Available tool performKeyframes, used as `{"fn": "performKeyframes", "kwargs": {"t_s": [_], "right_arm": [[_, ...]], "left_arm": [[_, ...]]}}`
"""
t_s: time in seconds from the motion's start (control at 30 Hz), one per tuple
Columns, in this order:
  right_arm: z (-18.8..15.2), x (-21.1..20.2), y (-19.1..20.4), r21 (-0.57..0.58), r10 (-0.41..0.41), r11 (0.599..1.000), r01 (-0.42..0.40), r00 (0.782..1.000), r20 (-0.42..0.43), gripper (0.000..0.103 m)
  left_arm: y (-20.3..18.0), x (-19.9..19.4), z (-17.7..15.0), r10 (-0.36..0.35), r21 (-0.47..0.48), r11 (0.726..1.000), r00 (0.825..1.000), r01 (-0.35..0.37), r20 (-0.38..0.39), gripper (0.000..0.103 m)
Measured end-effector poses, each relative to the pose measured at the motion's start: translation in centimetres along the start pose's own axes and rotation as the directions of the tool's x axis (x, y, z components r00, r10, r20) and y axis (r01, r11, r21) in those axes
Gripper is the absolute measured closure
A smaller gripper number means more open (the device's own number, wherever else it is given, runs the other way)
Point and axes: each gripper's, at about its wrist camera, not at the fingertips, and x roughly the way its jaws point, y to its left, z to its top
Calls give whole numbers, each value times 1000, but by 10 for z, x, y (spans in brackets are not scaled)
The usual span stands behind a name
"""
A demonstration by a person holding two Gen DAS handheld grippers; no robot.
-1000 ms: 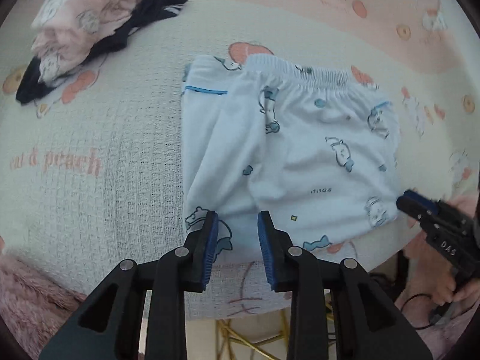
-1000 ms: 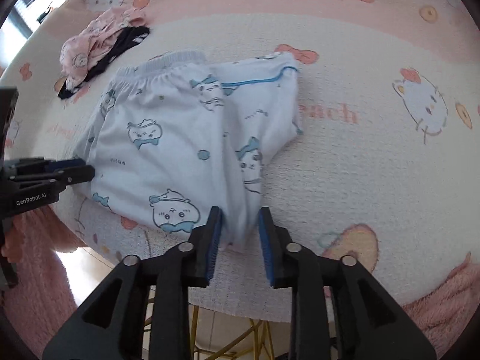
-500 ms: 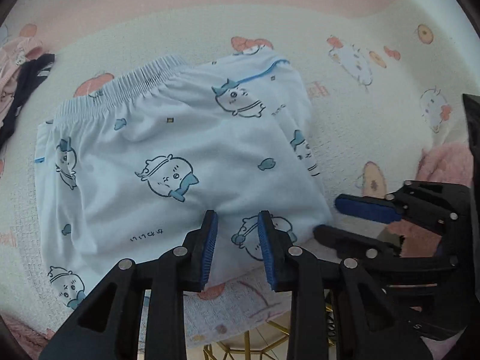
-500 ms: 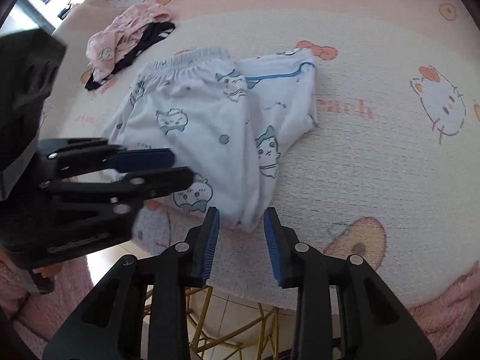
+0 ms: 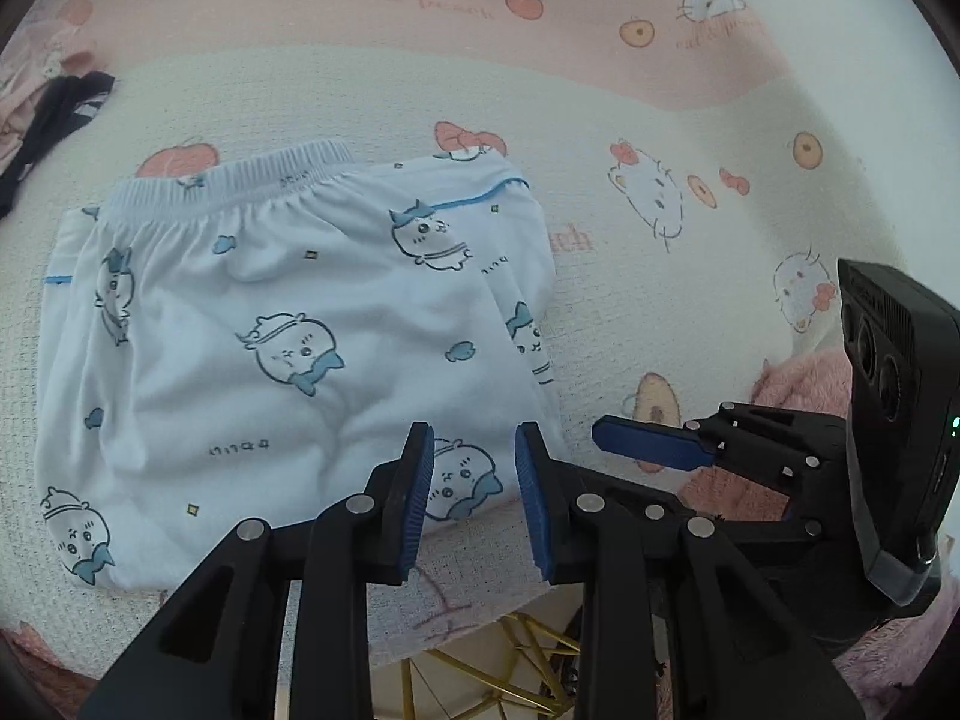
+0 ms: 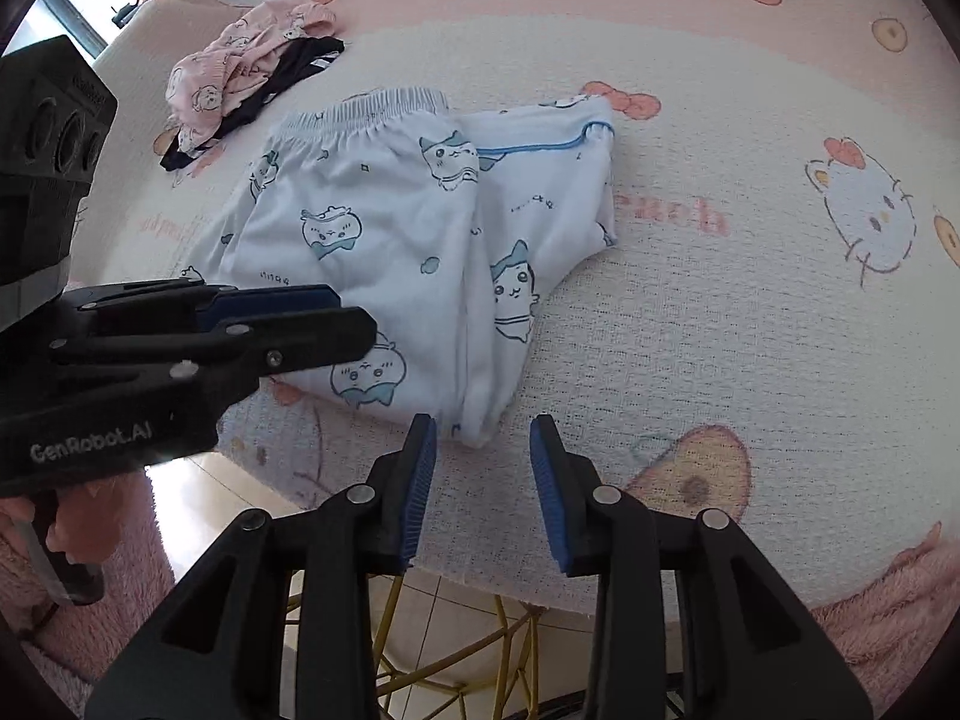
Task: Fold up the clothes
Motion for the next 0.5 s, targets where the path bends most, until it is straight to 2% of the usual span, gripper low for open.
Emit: {"fn": "performKeyframes", "kwargs": {"t_s": [0.1,0.27,0.5], "right_arm": [[-3,8,-8,43,-42,998,43,999,-34,69],[-6,-7,-29,131,-36,991,34,999,15,69],[-11,-4,-3,36,41,998,-42,999,28,69]], "left_arm": [[-3,1,-1,3,10,1000,1000,-3,-1,73],[-9,3,-3,7,27,1000,1000,-7,-4,73],[6,5,-3,-34,-7,999,999,34,6,74]]}}
